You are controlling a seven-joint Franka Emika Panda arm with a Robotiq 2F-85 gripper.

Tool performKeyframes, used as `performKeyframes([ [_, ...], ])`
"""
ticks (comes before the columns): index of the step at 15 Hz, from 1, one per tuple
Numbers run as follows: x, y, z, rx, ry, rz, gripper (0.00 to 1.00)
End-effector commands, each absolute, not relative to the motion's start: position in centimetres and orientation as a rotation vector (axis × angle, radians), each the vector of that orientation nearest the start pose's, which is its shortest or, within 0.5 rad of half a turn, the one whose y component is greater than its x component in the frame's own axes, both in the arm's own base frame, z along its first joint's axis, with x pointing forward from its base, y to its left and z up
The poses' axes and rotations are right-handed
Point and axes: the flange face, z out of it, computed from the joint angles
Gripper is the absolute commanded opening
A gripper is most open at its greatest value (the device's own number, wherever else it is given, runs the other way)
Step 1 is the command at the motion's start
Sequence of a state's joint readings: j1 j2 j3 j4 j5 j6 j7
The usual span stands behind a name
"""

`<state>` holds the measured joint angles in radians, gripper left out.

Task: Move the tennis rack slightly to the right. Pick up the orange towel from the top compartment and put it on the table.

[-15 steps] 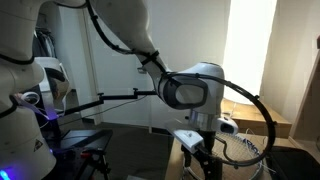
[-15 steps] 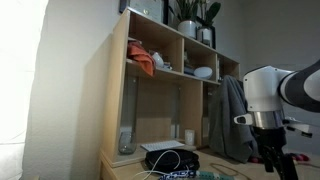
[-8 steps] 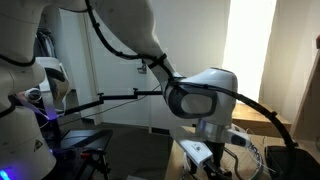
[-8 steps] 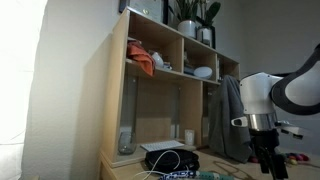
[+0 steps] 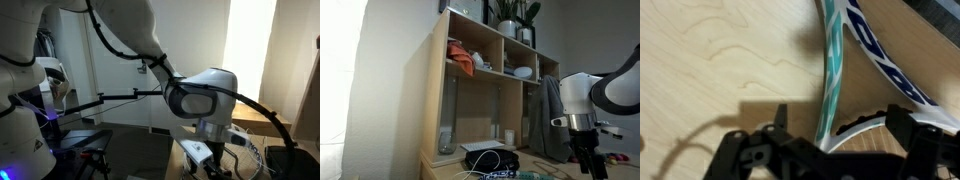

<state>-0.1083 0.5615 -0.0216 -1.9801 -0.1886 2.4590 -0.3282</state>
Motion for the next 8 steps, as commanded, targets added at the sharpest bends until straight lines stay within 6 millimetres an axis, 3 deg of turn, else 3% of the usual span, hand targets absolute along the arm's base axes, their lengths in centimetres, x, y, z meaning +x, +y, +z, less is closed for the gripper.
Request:
performKeyframes([
  [1, 59.7, -7.8, 17.3, -3.189, -0.568, 0.178, 1.00],
  [8, 59.5, -9.1, 15.5, -3.180, -0.566, 0.210, 1.00],
])
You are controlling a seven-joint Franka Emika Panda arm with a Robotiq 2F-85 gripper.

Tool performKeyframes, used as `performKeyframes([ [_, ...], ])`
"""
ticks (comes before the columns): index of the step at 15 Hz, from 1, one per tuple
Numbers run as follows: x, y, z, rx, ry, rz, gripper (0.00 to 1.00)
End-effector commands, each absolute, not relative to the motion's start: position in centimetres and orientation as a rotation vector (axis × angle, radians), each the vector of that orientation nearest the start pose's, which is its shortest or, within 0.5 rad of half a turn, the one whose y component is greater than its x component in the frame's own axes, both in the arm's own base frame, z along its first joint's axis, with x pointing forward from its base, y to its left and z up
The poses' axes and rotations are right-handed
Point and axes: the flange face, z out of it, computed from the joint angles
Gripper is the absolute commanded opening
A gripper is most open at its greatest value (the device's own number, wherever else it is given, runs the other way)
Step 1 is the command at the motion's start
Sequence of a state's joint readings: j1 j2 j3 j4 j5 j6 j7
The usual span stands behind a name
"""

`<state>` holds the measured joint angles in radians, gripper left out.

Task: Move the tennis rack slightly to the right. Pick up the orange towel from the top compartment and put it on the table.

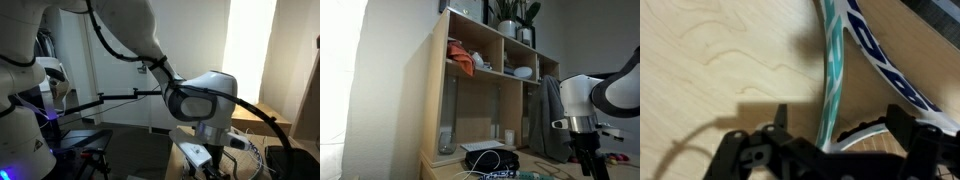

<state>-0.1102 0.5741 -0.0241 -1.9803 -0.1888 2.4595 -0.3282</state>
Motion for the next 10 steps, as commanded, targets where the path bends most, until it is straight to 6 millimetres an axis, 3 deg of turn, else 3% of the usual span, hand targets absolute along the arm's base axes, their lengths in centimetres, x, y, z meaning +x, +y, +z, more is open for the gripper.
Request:
performKeyframes([
  [1, 59.4, -9.5, 15.0, -3.182, -0.553, 0.216, 1.00],
  [7, 58.9, -11.4, 12.3, -3.171, -0.514, 0.262, 1.00],
  [8, 59.0, -11.7, 11.9, -3.172, -0.514, 0.262, 0.75],
  [10, 59.2, -11.8, 11.9, -3.178, -0.513, 0.256, 0.67],
])
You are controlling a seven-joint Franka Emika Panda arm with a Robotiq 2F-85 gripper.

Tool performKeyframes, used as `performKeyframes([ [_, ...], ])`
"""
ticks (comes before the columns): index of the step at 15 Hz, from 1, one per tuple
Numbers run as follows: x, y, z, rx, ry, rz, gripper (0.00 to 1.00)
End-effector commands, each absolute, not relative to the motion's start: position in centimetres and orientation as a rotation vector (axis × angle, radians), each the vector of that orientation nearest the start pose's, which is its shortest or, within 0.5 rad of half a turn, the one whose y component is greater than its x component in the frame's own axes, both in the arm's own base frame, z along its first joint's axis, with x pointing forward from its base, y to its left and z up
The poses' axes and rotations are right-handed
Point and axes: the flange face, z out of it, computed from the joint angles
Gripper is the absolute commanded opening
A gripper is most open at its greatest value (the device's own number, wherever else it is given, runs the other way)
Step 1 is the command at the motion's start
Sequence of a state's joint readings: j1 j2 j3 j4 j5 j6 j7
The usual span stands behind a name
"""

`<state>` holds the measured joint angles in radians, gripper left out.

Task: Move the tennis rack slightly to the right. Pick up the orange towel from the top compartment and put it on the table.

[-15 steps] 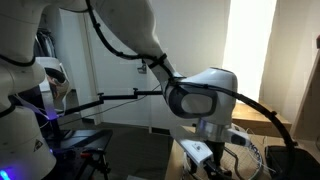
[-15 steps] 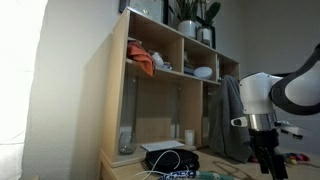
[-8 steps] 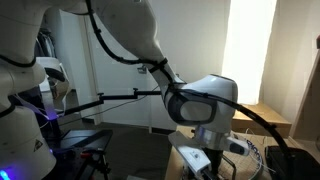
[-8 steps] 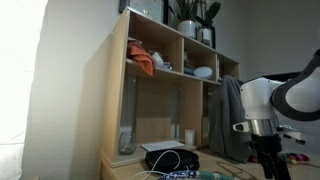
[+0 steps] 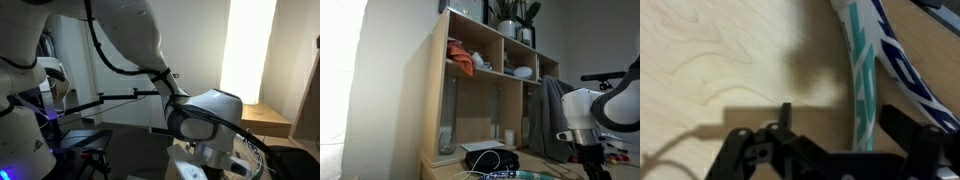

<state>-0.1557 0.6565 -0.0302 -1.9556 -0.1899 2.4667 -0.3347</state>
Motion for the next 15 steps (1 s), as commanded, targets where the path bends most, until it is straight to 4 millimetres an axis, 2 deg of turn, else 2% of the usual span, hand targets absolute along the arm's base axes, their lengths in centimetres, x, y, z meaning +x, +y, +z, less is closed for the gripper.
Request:
performKeyframes([
  [1, 59.3, -11.9, 12.0, -3.181, -0.516, 0.253, 0.58],
  [8, 59.4, -12.6, 12.6, -3.198, -0.487, 0.208, 0.05],
  [9, 59.4, -12.7, 12.6, -3.200, -0.489, 0.207, 0.01],
  [12, 59.2, -13.6, 12.6, -3.194, -0.489, 0.215, 0.05],
  [15, 58.8, -15.7, 12.7, -3.181, -0.461, 0.214, 0.05],
])
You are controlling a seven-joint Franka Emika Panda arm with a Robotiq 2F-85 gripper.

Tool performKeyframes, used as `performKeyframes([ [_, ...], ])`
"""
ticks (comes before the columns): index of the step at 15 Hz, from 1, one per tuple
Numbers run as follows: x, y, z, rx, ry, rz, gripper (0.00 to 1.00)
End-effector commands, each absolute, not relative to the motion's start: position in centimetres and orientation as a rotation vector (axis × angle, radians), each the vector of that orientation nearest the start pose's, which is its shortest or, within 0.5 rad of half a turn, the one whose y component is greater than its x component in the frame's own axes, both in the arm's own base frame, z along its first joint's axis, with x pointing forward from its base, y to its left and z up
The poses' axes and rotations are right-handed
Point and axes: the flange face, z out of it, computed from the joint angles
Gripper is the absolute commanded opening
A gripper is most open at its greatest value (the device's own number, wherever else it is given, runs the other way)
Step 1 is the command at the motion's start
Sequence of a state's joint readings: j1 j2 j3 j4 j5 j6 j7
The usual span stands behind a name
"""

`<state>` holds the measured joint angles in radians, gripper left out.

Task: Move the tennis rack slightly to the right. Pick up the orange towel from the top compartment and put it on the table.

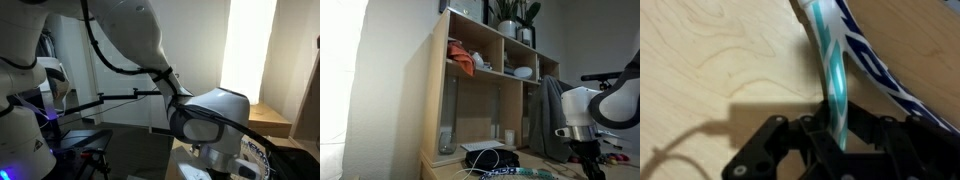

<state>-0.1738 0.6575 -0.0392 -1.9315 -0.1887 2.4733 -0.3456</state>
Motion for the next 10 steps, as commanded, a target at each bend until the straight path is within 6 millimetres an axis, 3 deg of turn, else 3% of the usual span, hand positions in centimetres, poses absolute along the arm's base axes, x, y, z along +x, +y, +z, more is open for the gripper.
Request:
performKeyframes([
  [1, 58.7, -16.6, 12.7, -3.175, -0.458, 0.214, 0.05],
  [10, 57.7, -27.2, 11.3, -3.076, -0.331, 0.193, 0.05],
])
